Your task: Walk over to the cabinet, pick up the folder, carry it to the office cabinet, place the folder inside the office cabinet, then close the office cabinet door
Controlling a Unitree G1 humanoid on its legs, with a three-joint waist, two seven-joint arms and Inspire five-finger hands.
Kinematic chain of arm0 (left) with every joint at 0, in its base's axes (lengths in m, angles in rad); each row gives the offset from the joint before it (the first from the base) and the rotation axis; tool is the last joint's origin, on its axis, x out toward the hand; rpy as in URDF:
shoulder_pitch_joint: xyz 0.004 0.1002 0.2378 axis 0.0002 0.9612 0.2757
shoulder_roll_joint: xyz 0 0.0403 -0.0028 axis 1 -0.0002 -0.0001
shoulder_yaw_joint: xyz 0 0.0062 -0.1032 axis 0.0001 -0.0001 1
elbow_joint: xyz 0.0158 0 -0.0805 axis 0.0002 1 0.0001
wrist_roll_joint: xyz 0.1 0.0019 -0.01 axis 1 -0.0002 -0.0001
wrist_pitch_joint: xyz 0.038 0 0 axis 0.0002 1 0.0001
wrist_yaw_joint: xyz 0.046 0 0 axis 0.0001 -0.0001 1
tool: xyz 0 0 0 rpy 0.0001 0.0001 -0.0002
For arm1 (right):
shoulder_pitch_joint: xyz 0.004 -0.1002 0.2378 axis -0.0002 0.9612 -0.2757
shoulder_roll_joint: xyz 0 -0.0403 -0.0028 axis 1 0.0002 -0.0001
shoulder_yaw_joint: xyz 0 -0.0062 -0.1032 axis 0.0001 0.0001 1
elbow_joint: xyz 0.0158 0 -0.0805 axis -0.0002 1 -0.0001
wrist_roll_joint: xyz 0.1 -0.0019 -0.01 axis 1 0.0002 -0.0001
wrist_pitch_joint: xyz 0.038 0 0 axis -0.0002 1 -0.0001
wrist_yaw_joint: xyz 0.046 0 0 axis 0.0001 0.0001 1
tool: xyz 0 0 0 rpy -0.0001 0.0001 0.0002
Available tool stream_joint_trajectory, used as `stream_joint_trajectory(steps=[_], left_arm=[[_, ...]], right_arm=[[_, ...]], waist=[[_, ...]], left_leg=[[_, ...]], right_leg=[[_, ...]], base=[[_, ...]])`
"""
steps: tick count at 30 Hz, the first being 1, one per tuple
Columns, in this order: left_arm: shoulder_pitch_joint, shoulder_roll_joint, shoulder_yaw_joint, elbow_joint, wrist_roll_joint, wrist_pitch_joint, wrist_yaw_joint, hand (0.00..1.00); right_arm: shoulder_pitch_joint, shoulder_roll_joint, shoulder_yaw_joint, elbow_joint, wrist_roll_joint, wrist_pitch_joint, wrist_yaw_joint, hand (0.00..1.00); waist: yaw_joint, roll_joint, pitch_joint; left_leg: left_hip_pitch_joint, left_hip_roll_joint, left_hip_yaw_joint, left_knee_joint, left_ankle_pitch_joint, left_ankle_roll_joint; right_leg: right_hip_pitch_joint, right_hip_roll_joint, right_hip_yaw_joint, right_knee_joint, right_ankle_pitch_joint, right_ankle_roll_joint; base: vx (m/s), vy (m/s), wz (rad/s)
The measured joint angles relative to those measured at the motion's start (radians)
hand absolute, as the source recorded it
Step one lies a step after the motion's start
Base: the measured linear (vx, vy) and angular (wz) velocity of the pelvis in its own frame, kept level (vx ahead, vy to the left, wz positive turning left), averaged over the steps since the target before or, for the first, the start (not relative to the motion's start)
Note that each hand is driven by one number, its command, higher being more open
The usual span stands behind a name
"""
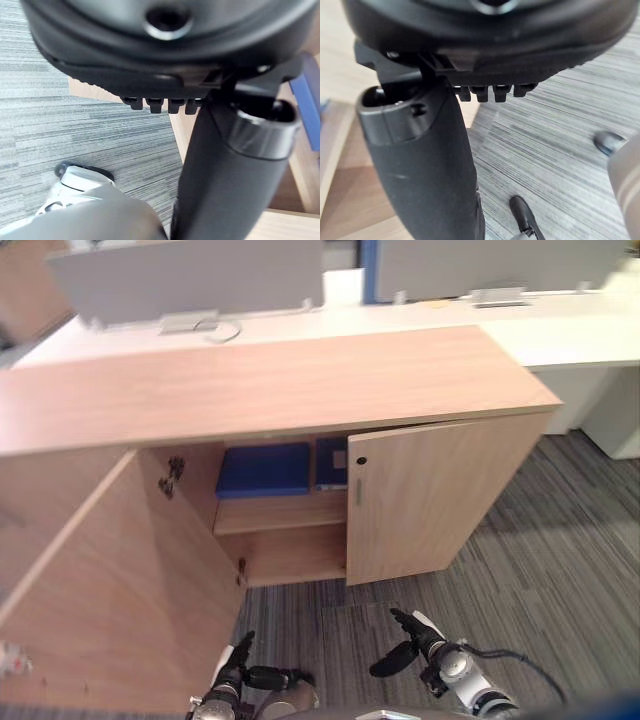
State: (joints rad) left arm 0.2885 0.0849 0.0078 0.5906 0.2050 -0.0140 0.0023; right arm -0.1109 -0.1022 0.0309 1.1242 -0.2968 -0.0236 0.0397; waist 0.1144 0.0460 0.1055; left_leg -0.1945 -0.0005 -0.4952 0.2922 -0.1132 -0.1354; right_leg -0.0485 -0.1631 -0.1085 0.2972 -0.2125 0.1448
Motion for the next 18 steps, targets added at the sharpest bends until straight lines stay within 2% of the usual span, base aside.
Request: stream_joint_trajectory(steps=[1, 2, 4, 5, 7, 8, 9, 10, 11, 13, 15, 16, 17, 18], left_arm=[[0.038, -0.008, -0.010, -0.056, 0.000, 0.001, -0.007, 1.00], [0.088, -0.021, -0.022, -0.117, -0.016, 0.000, -0.032, 1.00], [0.098, -0.029, -0.022, -0.097, -0.087, 0.002, -0.086, 1.00], [0.090, -0.025, -0.022, -0.084, -0.148, 0.007, -0.096, 1.00], [0.076, -0.021, -0.025, -0.088, -0.225, 0.008, -0.094, 1.00], [0.063, -0.015, -0.039, -0.102, -0.266, 0.018, -0.080, 1.00], [0.062, -0.016, -0.047, -0.122, -0.281, 0.028, -0.073, 1.00], [0.063, -0.022, -0.070, -0.161, -0.296, 0.040, -0.052, 1.00], [0.063, -0.018, -0.090, -0.199, -0.332, 0.058, -0.053, 1.00], [0.085, -0.008, -0.150, -0.317, -0.373, 0.073, -0.057, 1.00], [0.089, 0.012, -0.235, -0.447, -0.423, 0.085, -0.083, 1.00], [0.101, 0.021, -0.278, -0.532, -0.460, 0.088, -0.111, 1.00], [0.131, 0.023, -0.303, -0.590, -0.493, 0.089, -0.135, 1.00], [0.153, 0.027, -0.326, -0.620, -0.517, 0.090, -0.158, 1.00]], right_arm=[[0.004, 0.005, 0.000, 0.011, 0.022, 0.009, -0.003, 1.00], [0.022, 0.004, 0.001, 0.019, 0.032, 0.019, -0.008, 1.00], [0.053, 0.011, 0.008, 0.025, 0.032, 0.024, -0.013, 1.00], [0.063, 0.028, 0.007, 0.030, 0.043, 0.025, -0.020, 1.00], [0.067, 0.047, -0.021, 0.031, 0.066, 0.025, -0.036, 1.00], [0.067, 0.050, -0.056, 0.033, 0.066, 0.024, -0.047, 1.00], [0.066, 0.048, -0.071, 0.040, 0.067, 0.023, -0.053, 1.00], [0.061, 0.031, -0.100, 0.051, 0.066, 0.031, -0.060, 1.00], [0.066, 0.011, -0.127, 0.052, 0.065, 0.045, -0.068, 1.00], [0.067, -0.009, -0.188, 0.049, 0.076, 0.059, -0.075, 1.00], [0.067, -0.017, -0.257, 0.069, 0.080, 0.063, -0.083, 1.00], [0.063, -0.019, -0.290, 0.092, 0.102, 0.071, -0.085, 1.00], [0.069, -0.021, -0.299, 0.092, 0.106, 0.073, -0.086, 1.00], [0.072, -0.027, -0.329, 0.088, 0.112, 0.079, -0.086, 1.00]], waist=[[0.010, 0.002, -0.001], [0.025, 0.022, -0.009], [0.024, 0.025, -0.011], [0.020, 0.019, -0.007], [0.016, 0.003, 0.006], [0.005, -0.003, 0.010], [-0.002, 0.000, 0.015], [-0.005, 0.010, 0.024], [-0.010, 0.020, 0.029], [-0.020, 0.025, 0.037], [-0.036, 0.008, 0.042], [-0.038, -0.009, 0.050], [-0.042, 0.002, 0.046], [-0.040, 0.021, 0.046]], left_leg=[[-0.002, 0.011, -0.009, -0.013, 0.004, -0.007], [-0.010, 0.032, -0.013, -0.020, 0.014, -0.018], [-0.015, 0.048, -0.010, -0.029, 0.033, -0.014], [-0.016, 0.058, -0.002, -0.034, 0.048, -0.008], [-0.027, 0.071, 0.080, -0.052, 0.100, 0.020], [-0.041, 0.081, 0.215, -0.060, 0.117, 0.056], [-0.059, 0.091, 0.320, -0.008, 0.087, 0.086], [-0.090, 0.127, 0.524, 0.131, 0.007, 0.114], [-0.100, 0.161, 0.679, 0.226, -0.047, 0.160], [-0.108, 0.168, 0.806, 0.251, -0.058, 0.196], [-0.101, 0.107, 0.803, 0.161, -0.043, 0.210], [-0.085, 0.085, 0.843, 0.126, -0.045, 0.231], [-0.083, 0.128, 0.921, 0.166, -0.084, 0.244], [-0.080, 0.128, 0.925, 0.172, -0.090, 0.232]], right_leg=[[0.002, 0.011, -0.010, -0.007, 0.002, -0.007], [0.017, 0.033, -0.031, -0.023, 0.008, -0.019], [0.053, 0.059, -0.074, -0.053, 0.015, -0.030], [0.074, 0.068, -0.105, -0.066, 0.017, -0.033], [0.091, 0.070, -0.149, -0.072, 0.020, -0.039], [0.094, 0.060, -0.194, -0.075, 0.024, -0.046], [0.100, 0.058, -0.211, -0.079, 0.022, -0.059], [0.115, 0.058, -0.239, -0.086, 0.014, -0.075], [0.128, 0.057, -0.260, -0.085, 0.011, -0.076], [0.135, 0.053, -0.292, -0.068, -0.021, -0.058], [0.136, 0.015, -0.348, -0.072, -0.040, -0.053], [0.137, -0.022, -0.376, -0.083, -0.024, -0.039], [0.140, -0.021, -0.387, -0.083, -0.018, -0.026], [0.153, -0.018, -0.392, -0.079, -0.016, -0.022]], base=[[0.17, -0.246, 0.58], [0.20, -0.241, 0.50], [0.17, -0.219, 0.63], [0.08, -0.167, 0.68], [0.03, -0.139, 0.70], [0.00, -0.067, 0.62], [0.01, -0.042, 0.69], [0.05, 0.014, 0.57], [0.04, 0.038, 0.51], [0.02, 0.092, 0.68], [-0.01, 0.153, 1.03], [0.01, 0.178, 0.76], [0.07, 0.172, 0.43], [0.08, 0.113, 0.20]])
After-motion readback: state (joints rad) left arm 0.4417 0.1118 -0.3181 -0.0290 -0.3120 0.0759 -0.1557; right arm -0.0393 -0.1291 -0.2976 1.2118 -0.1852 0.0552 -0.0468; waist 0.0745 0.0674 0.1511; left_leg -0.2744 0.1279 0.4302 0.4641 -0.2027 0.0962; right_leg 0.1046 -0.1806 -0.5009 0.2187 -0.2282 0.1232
